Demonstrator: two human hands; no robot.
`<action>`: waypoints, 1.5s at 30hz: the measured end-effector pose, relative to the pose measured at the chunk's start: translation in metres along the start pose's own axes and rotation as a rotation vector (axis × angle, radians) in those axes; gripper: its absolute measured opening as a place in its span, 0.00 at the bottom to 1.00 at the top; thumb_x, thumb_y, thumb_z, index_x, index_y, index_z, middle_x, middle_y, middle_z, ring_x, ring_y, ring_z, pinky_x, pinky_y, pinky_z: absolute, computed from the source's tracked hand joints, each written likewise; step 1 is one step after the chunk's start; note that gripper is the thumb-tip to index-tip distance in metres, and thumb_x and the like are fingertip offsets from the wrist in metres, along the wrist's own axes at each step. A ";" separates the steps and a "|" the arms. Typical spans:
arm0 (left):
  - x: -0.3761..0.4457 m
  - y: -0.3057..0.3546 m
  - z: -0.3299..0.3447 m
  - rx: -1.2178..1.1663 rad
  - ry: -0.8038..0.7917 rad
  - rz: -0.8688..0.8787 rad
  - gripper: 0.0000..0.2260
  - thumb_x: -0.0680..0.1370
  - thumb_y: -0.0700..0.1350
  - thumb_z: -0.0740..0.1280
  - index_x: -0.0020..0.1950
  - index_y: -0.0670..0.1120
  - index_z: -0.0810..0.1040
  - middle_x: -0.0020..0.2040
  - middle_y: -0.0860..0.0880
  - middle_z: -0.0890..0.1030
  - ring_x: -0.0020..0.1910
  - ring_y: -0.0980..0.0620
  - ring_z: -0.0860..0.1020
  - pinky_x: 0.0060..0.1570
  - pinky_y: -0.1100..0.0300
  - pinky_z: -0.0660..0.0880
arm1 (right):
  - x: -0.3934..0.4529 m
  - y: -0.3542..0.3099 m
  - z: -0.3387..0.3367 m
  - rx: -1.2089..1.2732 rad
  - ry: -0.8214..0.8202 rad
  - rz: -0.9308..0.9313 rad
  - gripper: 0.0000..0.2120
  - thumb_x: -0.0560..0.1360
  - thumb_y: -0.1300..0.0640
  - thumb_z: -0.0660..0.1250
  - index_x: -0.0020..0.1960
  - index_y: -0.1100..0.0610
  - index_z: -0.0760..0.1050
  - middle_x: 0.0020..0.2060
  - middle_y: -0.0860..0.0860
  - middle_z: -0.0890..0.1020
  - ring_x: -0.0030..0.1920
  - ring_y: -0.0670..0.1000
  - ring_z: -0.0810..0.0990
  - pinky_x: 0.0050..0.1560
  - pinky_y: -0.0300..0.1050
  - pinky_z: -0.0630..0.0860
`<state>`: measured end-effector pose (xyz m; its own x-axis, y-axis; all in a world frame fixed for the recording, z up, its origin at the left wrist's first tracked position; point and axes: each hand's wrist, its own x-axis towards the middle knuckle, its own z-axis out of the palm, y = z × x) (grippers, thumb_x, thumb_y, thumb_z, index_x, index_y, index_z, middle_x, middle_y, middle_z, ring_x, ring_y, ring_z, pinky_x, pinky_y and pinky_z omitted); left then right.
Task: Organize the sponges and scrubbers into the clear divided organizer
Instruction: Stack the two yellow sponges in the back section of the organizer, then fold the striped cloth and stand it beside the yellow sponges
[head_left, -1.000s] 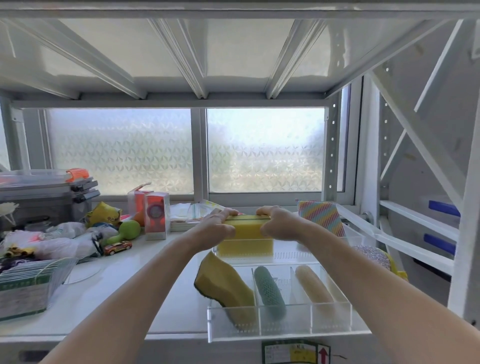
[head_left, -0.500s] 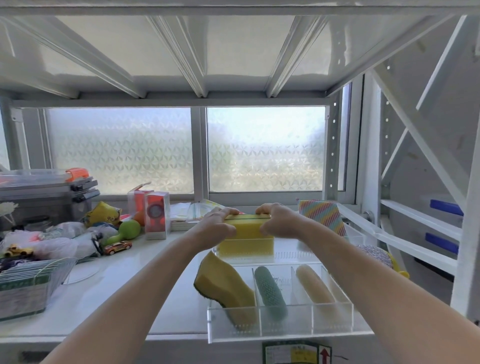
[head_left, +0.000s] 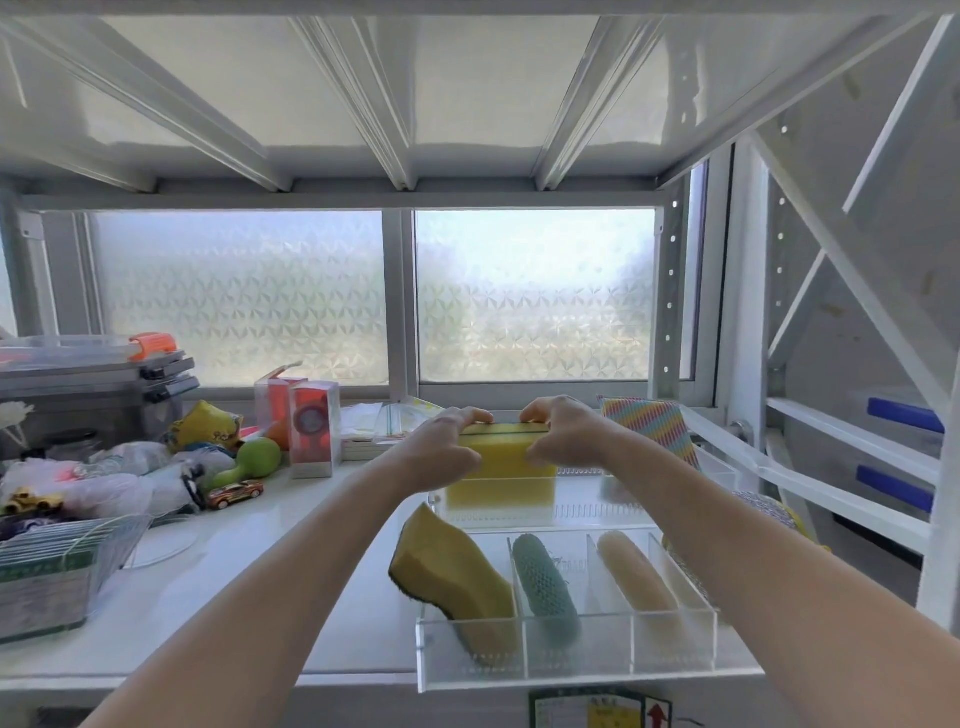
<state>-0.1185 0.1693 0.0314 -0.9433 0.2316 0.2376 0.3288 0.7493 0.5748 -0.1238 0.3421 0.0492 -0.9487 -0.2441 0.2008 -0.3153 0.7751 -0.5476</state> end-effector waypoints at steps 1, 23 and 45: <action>0.001 -0.001 0.000 0.005 0.006 0.008 0.26 0.71 0.37 0.63 0.69 0.52 0.68 0.56 0.50 0.68 0.53 0.51 0.69 0.49 0.61 0.67 | 0.000 0.001 -0.001 0.003 0.008 0.001 0.27 0.69 0.62 0.67 0.67 0.55 0.70 0.59 0.52 0.75 0.54 0.51 0.74 0.52 0.41 0.74; -0.006 0.014 -0.007 -0.020 0.087 0.054 0.37 0.65 0.52 0.64 0.74 0.54 0.58 0.76 0.48 0.59 0.74 0.48 0.58 0.69 0.52 0.59 | -0.004 0.018 -0.028 0.094 0.085 -0.017 0.32 0.71 0.54 0.68 0.73 0.56 0.63 0.71 0.56 0.68 0.68 0.56 0.69 0.62 0.46 0.69; 0.046 0.130 0.093 0.231 0.005 -0.095 0.17 0.75 0.46 0.60 0.59 0.38 0.75 0.56 0.41 0.78 0.57 0.44 0.77 0.47 0.58 0.72 | -0.046 0.102 -0.070 -0.076 0.267 0.164 0.28 0.73 0.51 0.69 0.69 0.62 0.69 0.62 0.56 0.78 0.61 0.54 0.76 0.51 0.38 0.66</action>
<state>-0.1235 0.3348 0.0441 -0.9691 0.1507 0.1952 0.2190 0.8899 0.4002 -0.1105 0.4733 0.0414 -0.9444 0.0410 0.3264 -0.1469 0.8352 -0.5299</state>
